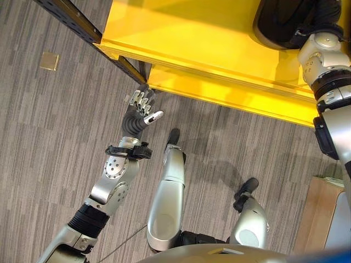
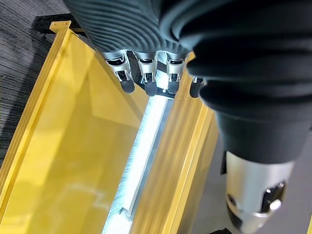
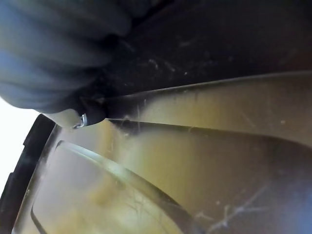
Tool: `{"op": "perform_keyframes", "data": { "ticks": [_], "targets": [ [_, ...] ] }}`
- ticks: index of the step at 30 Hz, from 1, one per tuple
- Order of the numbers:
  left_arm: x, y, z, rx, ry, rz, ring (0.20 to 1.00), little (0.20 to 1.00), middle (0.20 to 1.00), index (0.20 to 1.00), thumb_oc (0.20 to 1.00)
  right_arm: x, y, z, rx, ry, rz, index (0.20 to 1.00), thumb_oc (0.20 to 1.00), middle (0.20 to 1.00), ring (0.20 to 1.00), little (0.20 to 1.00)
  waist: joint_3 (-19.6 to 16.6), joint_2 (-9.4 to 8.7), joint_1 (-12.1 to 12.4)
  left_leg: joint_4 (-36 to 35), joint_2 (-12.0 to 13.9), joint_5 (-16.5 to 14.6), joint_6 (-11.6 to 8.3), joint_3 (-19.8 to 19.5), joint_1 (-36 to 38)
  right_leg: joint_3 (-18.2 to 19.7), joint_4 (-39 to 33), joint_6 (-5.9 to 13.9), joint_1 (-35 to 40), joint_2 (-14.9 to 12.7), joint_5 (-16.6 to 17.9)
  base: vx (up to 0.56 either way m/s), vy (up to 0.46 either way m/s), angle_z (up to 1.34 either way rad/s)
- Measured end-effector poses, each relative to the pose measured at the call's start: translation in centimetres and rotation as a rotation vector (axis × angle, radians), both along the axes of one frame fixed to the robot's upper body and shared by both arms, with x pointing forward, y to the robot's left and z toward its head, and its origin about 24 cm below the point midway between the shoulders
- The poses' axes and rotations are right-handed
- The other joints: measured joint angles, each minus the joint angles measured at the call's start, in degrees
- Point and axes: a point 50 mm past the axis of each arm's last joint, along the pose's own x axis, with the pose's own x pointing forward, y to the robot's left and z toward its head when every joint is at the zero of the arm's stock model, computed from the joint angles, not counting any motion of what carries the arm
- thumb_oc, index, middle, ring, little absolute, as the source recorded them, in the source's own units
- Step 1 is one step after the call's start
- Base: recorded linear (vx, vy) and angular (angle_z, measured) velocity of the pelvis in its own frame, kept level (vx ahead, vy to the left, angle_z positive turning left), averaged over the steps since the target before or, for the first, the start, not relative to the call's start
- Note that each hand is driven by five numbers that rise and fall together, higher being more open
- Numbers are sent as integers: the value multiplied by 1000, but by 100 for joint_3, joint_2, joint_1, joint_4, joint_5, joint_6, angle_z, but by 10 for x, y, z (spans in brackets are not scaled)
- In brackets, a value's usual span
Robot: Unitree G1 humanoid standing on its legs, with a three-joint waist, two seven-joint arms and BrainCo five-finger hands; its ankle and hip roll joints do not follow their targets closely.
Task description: Move parts from the plastic box to the shelf.
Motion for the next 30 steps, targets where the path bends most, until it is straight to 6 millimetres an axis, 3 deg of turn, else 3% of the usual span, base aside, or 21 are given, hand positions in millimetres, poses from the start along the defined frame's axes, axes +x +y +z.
{"op": "perform_keyframes", "data": {
  "ticks": [7,29,30],
  "targets": [
    [0,0,0,-3,1,0,1000,1000,1000,1000,1000,-1,1,9,31,-28,1,200,200,200,200,200,0,0,105,32,-29,1,3,-25,-56,-22,-9,38,-32,-2,33,5,6,1],
    [2,-6,3,-15,-19,-18,1000,1000,1000,1000,1000,0,6,7,40,-27,11,200,200,200,200,200,-1,-2,224,83,-51,1,4,-46,-67,-34,-12,21,4,-1,23,0,2,0],
    [2,-6,3,-15,-19,-18,1000,1000,1000,1000,1000,0,6,7,41,-28,10,263,263,263,263,263,-1,-2,225,90,-55,1,5,-46,-75,-34,-26,16,4,-1,27,0,0,0]
  ]
}}
